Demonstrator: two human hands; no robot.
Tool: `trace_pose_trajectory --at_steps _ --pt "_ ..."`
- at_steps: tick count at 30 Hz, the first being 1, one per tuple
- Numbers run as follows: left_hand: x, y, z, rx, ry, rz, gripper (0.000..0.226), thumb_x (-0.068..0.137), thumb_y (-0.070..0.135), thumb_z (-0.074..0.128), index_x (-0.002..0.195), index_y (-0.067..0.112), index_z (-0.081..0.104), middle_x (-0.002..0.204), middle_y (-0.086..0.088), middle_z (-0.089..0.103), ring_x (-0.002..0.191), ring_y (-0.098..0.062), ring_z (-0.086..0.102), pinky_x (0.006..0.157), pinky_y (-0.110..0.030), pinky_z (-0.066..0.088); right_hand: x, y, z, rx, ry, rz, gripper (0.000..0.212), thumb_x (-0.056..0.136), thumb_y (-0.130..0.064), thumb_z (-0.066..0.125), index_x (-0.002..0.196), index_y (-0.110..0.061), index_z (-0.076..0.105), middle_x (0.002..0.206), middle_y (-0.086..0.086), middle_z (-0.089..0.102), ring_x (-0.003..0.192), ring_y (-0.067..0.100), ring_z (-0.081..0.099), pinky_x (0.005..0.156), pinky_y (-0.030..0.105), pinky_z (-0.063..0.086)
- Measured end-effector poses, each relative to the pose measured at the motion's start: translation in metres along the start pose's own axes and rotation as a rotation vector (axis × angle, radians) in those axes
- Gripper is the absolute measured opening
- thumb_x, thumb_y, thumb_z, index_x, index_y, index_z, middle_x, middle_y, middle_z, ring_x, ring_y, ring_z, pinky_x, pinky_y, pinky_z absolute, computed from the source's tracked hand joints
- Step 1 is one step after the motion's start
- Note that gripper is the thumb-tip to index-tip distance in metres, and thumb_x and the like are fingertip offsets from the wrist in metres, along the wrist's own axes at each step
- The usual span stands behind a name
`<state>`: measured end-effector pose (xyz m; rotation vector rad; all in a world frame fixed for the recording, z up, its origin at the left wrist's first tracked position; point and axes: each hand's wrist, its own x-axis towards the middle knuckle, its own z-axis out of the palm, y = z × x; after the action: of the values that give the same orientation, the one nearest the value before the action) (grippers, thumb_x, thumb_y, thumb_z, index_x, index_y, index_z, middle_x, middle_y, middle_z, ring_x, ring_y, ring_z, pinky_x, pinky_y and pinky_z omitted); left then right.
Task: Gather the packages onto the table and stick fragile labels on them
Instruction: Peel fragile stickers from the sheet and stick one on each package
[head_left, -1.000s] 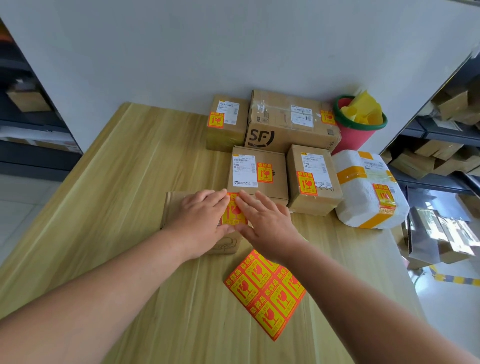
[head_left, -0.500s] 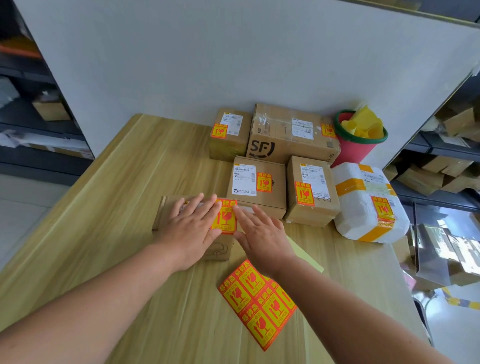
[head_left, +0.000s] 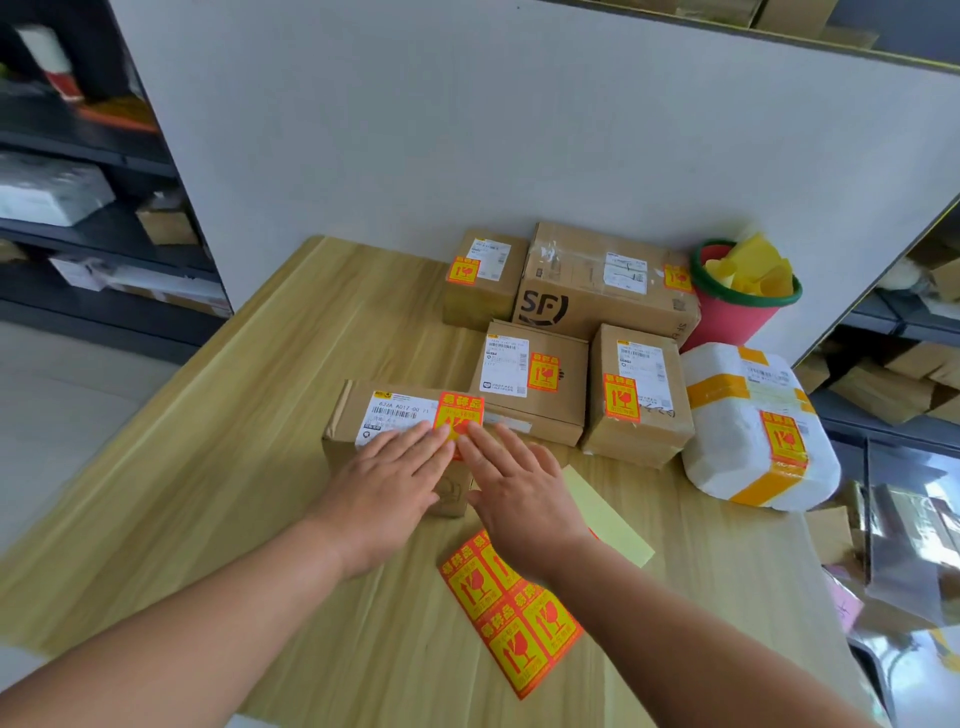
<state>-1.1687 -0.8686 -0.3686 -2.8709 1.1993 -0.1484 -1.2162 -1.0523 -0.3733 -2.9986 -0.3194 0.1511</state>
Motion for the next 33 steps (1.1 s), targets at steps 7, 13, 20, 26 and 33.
trace_pose_trajectory --at_steps 7,13,20,26,33 --pt "-0.007 -0.005 0.008 0.023 0.081 0.014 0.055 0.086 0.038 0.034 0.128 0.011 0.059 0.136 -0.005 0.055 0.126 -0.022 0.052 0.102 -0.035 0.027 -0.008 -0.001 -0.002 0.052 0.004 0.013 0.057 0.102 -0.041 0.028 0.153 -0.027 0.008 0.161 -0.011 -0.002 0.149 0.019 -0.003 0.118 0.046 0.010" --pt "0.001 -0.022 -0.001 -0.168 0.070 -0.415 0.089 0.077 0.061 0.057 0.147 0.015 0.026 0.155 -0.011 0.023 0.142 -0.035 0.020 0.109 -0.047 0.021 0.001 -0.011 -0.009 0.392 0.077 0.215 0.080 0.095 -0.042 0.052 0.154 -0.025 0.000 0.162 -0.006 0.002 0.147 0.015 0.011 0.115 0.034 0.021" --pt "0.012 -0.062 -0.010 -0.673 -0.162 -0.788 0.095 0.076 0.045 0.072 0.146 0.015 0.015 0.132 -0.003 0.053 0.112 -0.024 0.055 0.078 -0.030 0.045 0.052 -0.032 -0.015 0.617 0.089 0.465 0.058 0.090 -0.032 0.061 0.139 -0.028 0.031 0.120 -0.003 0.062 0.110 0.022 0.059 0.080 0.030 0.045" --pt "0.047 -0.135 -0.020 -0.717 0.033 -0.760 0.057 0.082 0.038 0.067 0.128 0.025 0.035 0.111 0.009 0.061 0.082 -0.017 0.054 0.065 -0.030 0.044 0.130 -0.043 -0.046 0.673 0.219 0.475 0.043 0.089 -0.031 0.061 0.127 -0.033 0.043 0.102 -0.014 0.064 0.097 0.015 0.062 0.070 0.028 0.042" --pt "0.126 -0.234 -0.024 -0.713 0.158 -0.707 0.075 0.085 0.036 0.066 0.146 0.023 0.024 0.131 0.004 0.055 0.107 -0.022 0.057 0.073 -0.027 0.041 0.251 -0.036 -0.066 0.816 0.319 0.498 0.033 0.086 -0.030 0.067 0.113 -0.039 0.051 0.091 -0.022 0.066 0.085 -0.001 0.061 0.073 0.028 0.050"
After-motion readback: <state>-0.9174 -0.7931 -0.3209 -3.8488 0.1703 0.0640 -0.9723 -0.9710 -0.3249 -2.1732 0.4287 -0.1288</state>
